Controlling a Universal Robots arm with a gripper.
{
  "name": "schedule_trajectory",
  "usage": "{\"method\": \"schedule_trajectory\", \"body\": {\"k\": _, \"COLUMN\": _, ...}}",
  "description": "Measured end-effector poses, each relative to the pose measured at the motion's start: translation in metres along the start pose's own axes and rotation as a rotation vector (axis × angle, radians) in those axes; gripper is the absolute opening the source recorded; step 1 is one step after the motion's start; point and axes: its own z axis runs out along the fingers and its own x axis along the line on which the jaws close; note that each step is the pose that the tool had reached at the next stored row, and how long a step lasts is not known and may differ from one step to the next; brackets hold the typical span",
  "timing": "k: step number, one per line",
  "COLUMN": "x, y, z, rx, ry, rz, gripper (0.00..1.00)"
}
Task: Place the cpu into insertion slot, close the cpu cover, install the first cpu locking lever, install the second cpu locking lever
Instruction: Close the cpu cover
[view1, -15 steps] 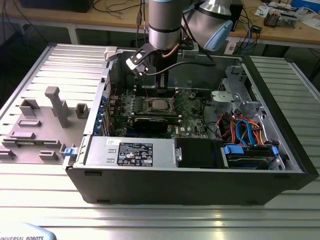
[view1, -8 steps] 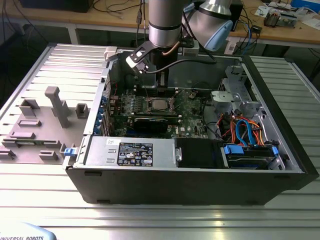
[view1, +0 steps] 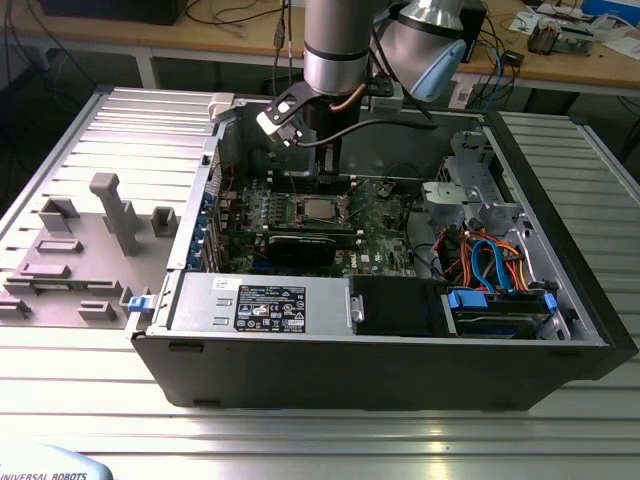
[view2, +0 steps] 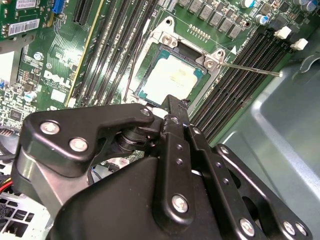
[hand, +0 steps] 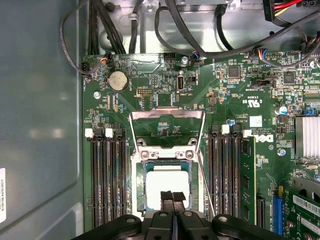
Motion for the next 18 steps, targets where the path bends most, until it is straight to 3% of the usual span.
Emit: {"method": "schedule_trajectory", "body": {"k": 18, "x": 0.0002, "y": 0.0002, "z": -0.0092, "rx": 0.0000, "ry": -0.0001, "rz": 0.000, "gripper": 0.11}}
